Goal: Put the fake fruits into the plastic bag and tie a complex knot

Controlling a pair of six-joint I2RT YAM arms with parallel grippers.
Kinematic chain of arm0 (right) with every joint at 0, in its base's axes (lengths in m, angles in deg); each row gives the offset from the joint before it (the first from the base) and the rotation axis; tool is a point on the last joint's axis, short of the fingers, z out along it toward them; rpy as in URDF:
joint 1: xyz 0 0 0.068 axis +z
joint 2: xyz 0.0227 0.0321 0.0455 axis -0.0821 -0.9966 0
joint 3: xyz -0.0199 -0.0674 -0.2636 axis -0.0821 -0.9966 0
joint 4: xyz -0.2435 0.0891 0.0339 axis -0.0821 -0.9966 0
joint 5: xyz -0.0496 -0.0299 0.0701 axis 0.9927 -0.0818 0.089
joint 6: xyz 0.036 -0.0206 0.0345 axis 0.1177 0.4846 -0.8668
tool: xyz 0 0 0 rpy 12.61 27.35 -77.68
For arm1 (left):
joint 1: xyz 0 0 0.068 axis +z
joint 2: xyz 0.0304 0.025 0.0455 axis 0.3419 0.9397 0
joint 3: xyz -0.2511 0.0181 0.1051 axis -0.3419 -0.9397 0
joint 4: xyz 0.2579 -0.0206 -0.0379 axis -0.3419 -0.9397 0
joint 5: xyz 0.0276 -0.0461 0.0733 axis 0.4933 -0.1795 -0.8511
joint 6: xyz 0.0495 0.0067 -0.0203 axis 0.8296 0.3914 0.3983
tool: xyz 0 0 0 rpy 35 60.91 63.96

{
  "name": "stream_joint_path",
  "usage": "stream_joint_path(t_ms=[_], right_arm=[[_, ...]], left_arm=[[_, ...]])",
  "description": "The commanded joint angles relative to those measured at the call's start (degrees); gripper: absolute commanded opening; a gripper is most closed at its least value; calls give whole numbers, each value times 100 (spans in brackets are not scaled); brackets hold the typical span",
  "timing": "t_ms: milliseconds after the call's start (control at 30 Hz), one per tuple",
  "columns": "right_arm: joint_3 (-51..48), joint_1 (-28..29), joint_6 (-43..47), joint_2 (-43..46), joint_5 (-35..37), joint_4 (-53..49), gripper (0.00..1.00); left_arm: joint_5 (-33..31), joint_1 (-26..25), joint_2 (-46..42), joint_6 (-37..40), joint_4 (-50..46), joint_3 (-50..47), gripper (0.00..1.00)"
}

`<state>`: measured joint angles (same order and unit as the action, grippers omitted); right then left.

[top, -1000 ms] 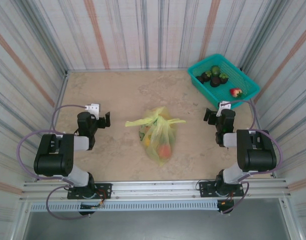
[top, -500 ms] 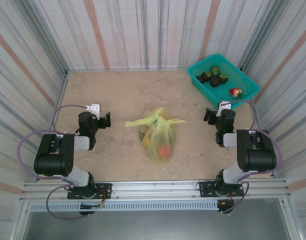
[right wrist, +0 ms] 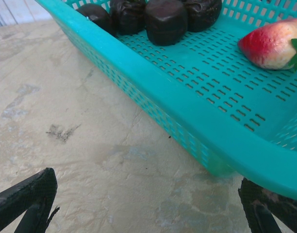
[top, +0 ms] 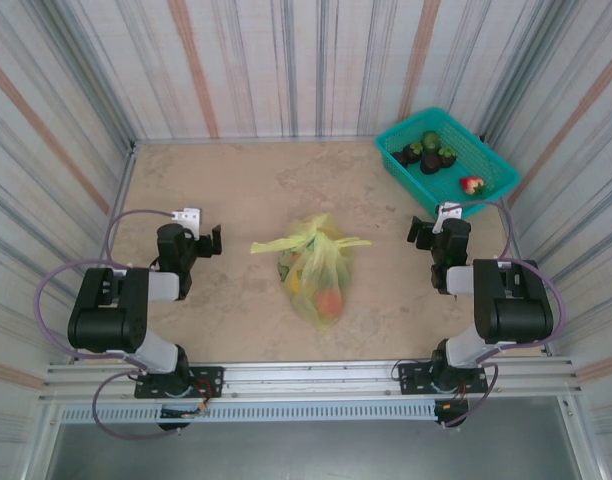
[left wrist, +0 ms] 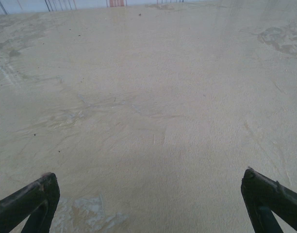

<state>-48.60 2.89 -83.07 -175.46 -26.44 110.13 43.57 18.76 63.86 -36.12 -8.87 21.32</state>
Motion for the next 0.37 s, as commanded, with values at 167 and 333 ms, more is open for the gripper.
stream_joint_path(t_ms=[167, 333], right_arm=[[-59, 15, 28, 8, 97, 151, 99], [-65, 10, 27, 3, 97, 145, 99]], left_arm=[[-40, 28, -42, 93, -77, 183, 99], [86, 88, -84, 72, -37, 137, 99]])
